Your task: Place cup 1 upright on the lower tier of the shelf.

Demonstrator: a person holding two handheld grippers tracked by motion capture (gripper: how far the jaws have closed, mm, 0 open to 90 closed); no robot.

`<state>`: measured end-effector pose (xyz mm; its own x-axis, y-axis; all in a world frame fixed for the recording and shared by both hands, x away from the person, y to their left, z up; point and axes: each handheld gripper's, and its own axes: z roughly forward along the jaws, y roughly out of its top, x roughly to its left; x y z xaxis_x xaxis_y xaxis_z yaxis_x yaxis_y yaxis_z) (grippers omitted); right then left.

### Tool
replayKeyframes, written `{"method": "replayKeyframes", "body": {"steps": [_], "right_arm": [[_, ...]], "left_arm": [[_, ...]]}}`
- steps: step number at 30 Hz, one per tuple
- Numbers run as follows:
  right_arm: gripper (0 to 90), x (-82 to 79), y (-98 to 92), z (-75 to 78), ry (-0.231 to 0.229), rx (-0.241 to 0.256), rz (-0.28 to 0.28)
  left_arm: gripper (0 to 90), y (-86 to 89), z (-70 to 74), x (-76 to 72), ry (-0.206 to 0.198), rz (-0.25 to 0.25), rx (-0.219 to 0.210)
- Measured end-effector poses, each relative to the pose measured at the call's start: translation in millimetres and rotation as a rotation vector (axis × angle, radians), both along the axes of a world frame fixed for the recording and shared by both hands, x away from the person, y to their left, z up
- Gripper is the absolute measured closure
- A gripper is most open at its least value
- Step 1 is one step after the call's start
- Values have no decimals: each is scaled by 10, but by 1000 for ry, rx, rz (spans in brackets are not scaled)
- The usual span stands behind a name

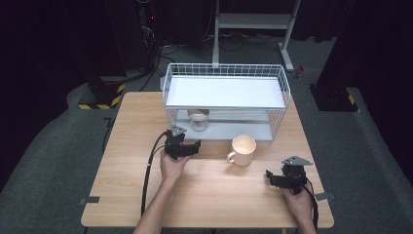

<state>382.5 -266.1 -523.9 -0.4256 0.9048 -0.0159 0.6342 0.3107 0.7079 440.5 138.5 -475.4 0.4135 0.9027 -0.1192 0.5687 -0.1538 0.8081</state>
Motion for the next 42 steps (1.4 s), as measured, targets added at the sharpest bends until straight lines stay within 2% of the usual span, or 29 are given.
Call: {"method": "replayKeyframes", "body": {"steps": [8, 13, 24, 28, 42], "right_arm": [[154, 0, 0, 0, 0, 0, 0], [154, 0, 0, 0, 0, 0, 0], [154, 0, 0, 0, 0, 0, 0], [154, 0, 0, 0, 0, 0, 0], [154, 0, 0, 0, 0, 0, 0]], "left_arm": [[216, -41, 76, -101, -10, -45, -11], [218, -65, 82, -147, -10, -64, -1], [219, 5, 48, -274, -7, -51, 5], [217, 34, 45, -320, -5, -49, -9], [216, 124, 66, -443, -13, -35, -13]]}}
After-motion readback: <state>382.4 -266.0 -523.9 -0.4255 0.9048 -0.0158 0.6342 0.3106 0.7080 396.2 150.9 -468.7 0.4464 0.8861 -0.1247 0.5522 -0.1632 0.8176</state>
